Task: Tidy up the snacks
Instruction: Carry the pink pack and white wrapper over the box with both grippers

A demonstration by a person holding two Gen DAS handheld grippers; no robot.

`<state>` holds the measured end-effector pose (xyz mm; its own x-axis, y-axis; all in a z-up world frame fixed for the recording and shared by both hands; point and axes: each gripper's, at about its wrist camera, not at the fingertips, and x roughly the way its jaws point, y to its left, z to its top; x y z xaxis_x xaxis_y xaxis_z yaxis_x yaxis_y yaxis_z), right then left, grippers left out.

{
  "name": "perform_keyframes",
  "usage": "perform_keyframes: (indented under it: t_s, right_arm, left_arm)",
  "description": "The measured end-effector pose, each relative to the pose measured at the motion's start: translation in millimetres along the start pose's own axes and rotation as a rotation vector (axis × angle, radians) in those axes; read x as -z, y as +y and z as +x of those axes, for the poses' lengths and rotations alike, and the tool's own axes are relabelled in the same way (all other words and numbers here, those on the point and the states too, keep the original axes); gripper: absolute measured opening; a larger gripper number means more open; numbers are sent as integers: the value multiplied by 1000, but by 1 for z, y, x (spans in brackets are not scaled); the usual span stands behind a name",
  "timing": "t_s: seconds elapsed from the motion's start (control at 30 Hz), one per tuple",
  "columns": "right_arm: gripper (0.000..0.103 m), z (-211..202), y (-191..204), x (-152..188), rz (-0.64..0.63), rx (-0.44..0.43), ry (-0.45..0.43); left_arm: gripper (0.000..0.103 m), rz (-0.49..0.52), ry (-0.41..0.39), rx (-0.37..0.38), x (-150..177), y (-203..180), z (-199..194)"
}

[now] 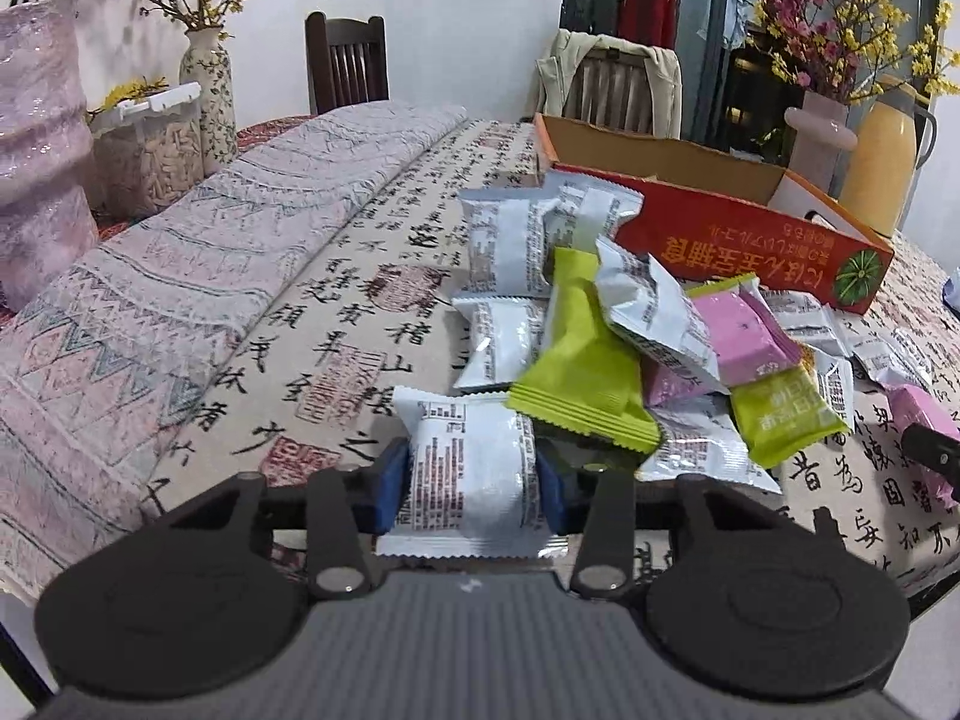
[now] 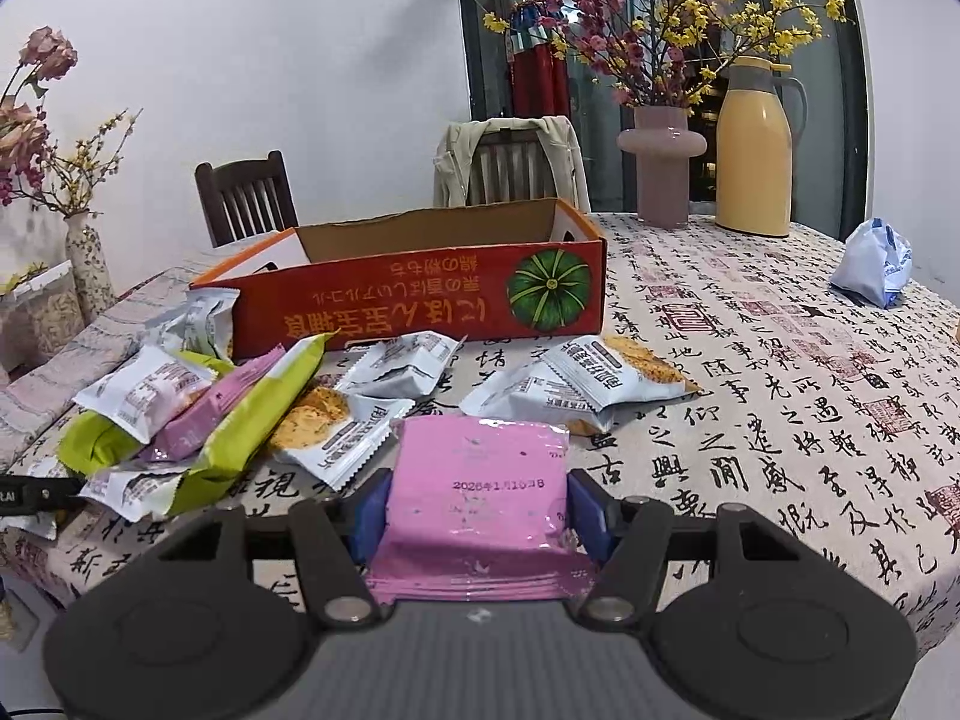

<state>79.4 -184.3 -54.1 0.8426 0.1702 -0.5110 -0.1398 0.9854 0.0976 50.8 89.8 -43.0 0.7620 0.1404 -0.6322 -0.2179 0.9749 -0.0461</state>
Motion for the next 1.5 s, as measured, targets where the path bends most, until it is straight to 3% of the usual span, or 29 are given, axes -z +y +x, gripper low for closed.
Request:
perform_keyframes:
  t_s: [0.63, 1.03, 1.5]
  right_arm:
    - [61, -10, 3, -14, -17, -19, -62]
    - [61, 1, 1, -56, -29, 3, -154]
    - [61, 47, -2, -120, -41, 12, -225]
  left_arm:
    - [44, -41, -127, -22, -31, 19, -26]
    - [44, 17, -204, 68, -83, -22, -19]
    - [44, 81, -221, 152, -160, -82, 27]
